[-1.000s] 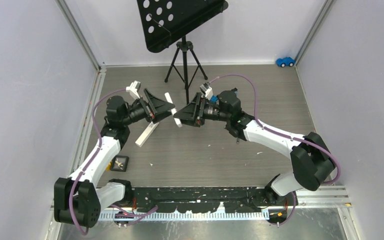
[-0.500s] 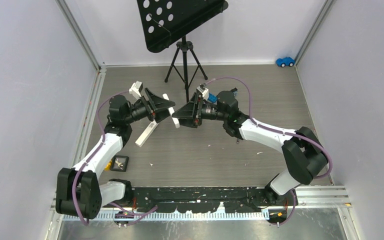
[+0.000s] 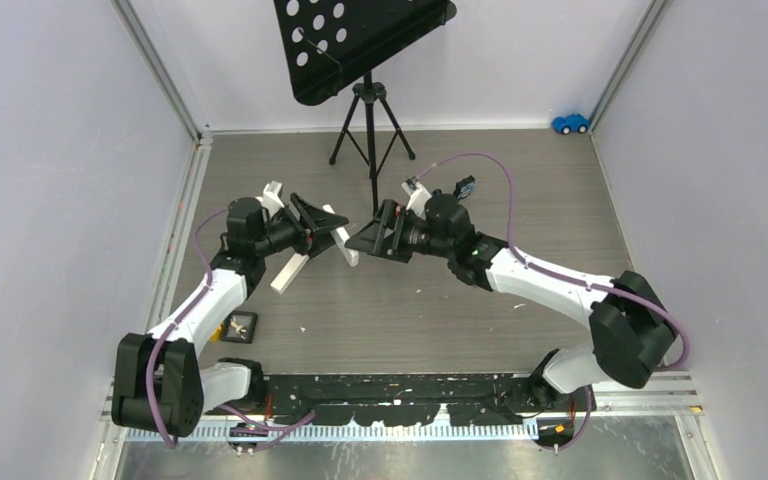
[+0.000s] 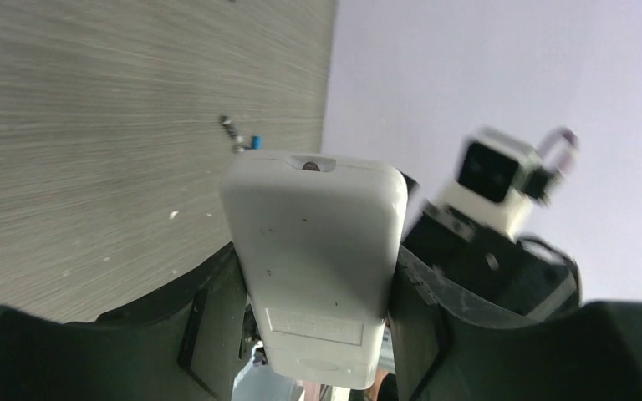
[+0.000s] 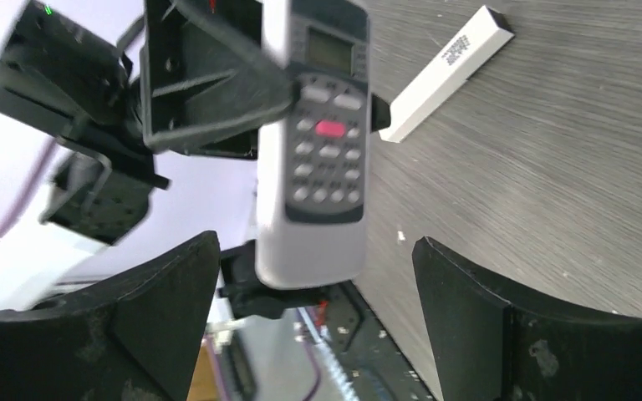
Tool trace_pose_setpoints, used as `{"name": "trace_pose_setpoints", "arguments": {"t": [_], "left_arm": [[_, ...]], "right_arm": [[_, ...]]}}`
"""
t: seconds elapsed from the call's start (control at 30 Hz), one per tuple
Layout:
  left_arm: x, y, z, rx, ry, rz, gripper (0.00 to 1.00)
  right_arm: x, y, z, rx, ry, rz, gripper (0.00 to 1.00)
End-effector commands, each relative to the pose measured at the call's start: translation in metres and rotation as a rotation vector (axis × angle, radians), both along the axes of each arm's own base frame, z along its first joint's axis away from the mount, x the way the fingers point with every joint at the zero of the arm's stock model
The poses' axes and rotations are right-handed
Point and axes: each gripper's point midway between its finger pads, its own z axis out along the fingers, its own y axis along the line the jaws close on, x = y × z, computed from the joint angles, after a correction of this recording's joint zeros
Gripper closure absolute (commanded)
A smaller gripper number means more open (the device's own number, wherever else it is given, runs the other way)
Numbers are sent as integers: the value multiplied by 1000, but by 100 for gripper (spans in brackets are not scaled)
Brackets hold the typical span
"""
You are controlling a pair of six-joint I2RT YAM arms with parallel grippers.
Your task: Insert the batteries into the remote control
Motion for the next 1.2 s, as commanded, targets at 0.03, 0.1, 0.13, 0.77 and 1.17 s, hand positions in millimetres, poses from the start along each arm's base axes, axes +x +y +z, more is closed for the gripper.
{"name": "trace_pose_setpoints", "arguments": {"t": [0.03, 0.1, 0.13, 0.77, 1.17], "left_arm": [[1, 19, -25, 143, 65, 126, 100], [1, 22, -28, 147, 82, 144, 100], [0, 22, -30, 147, 90, 146, 100], [-6, 13, -32, 54, 162, 111, 100], [-5, 8, 5, 41, -61, 55, 11]], "right_arm": [[-1, -5, -7, -303, -370, -167, 9], [1, -4, -12, -365, -425, -225, 9], [3, -3, -14, -380, -437, -246, 10], [26, 30, -22, -327, -530, -321, 49], [17, 9, 21, -33, -304, -273, 92]]}}
